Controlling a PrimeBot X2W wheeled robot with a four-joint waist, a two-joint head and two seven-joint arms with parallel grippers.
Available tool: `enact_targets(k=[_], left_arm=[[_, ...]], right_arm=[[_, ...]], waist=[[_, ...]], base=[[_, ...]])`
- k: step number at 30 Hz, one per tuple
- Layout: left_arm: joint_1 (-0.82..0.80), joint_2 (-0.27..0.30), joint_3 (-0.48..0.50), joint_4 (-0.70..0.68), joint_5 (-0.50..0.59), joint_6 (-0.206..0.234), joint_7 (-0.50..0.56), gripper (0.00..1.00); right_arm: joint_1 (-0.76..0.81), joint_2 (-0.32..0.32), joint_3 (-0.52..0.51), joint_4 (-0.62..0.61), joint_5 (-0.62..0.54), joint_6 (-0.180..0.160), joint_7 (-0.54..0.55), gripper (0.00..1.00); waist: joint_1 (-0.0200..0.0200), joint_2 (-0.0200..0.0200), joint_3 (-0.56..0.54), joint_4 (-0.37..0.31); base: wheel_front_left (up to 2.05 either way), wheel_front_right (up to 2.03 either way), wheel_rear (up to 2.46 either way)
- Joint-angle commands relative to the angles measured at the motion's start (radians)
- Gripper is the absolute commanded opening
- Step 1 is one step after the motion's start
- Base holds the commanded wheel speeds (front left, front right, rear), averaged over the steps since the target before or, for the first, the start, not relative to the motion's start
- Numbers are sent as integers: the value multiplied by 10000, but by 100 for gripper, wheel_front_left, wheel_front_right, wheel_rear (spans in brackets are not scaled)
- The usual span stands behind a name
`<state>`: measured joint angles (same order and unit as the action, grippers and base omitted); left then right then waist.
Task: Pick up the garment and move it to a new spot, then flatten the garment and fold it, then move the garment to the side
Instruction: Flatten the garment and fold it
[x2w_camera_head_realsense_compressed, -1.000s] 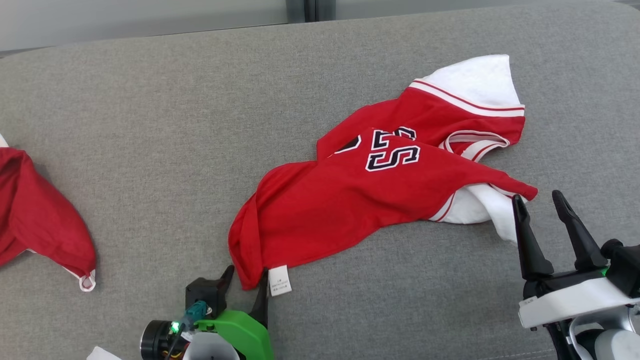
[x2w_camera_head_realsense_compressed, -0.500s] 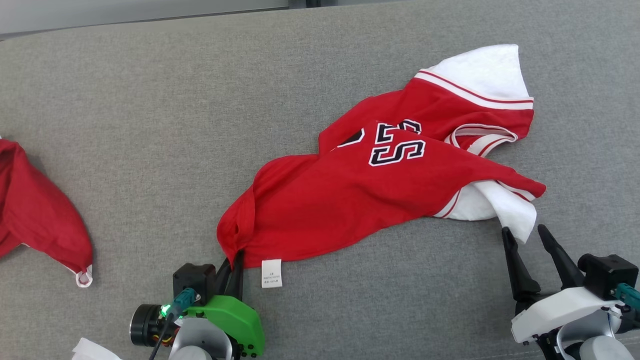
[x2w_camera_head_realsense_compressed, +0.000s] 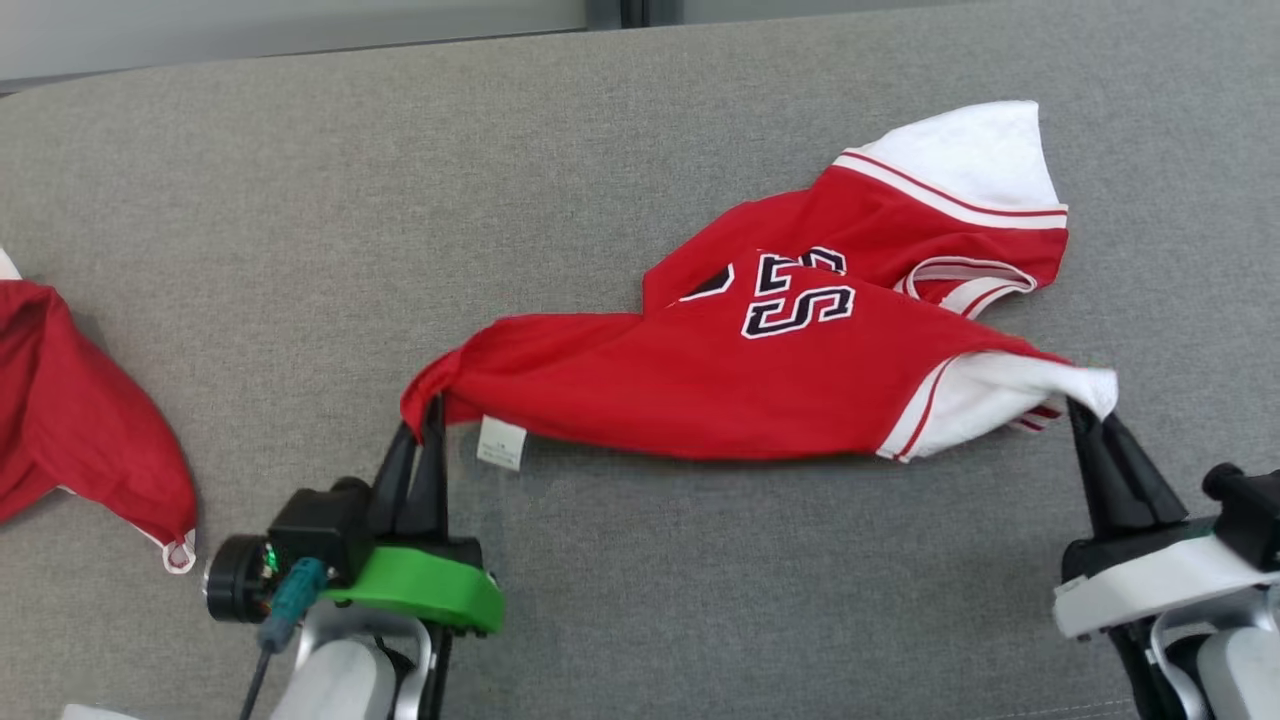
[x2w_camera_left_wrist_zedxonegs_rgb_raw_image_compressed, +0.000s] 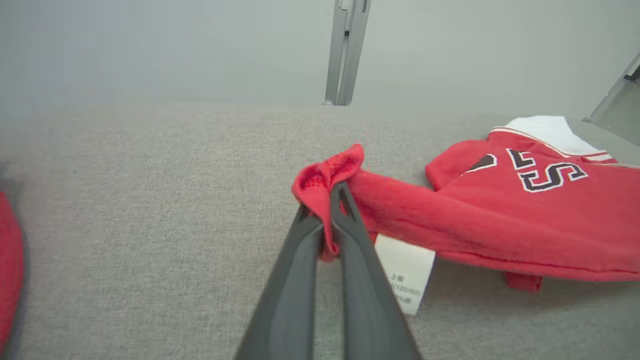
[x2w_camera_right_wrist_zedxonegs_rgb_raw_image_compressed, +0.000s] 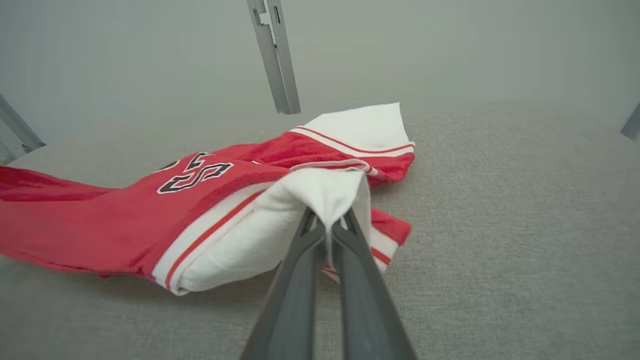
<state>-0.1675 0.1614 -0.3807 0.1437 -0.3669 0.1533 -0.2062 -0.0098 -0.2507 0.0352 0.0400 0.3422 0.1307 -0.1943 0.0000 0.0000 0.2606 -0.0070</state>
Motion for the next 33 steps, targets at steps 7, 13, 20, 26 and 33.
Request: enact_targets(k=[7, 13, 20, 26, 33], left_arm=[[-909, 758, 630, -2484, 566, 224, -350, 0], [-2397, 1416, 1085, -4334, 1059, 150, 14, 0], [-4407, 1896, 1514, -5549, 1205, -19, 856, 0], [-5548, 1885, 1516, -5340, 855, -287, 1398, 0], [-6789, 1286, 1363, -3102, 48, -689, 1289, 0]], right_arm=[[-919, -633, -853, -2128, -357, 1, 343, 0], [-2451, -1309, -1703, -3919, -538, 1, 873, 0], [-4448, -2090, -2363, -4846, -114, 0, 1646, 0], [-5417, -2459, -2368, -4518, 393, 0, 2143, 0], [-6854, -2743, -1634, -2867, 1149, 0, 2162, 0]], waist=[[0, 0, -599, -73], [0, 0, -1073, -79], [0, 0, -1445, -107], [0, 0, -1313, -81], [0, 0, -457, -18]], base=[[0, 0, 0], [0, 0, 0], [0, 0, 0], [0, 0, 0], [0, 0, 0]])
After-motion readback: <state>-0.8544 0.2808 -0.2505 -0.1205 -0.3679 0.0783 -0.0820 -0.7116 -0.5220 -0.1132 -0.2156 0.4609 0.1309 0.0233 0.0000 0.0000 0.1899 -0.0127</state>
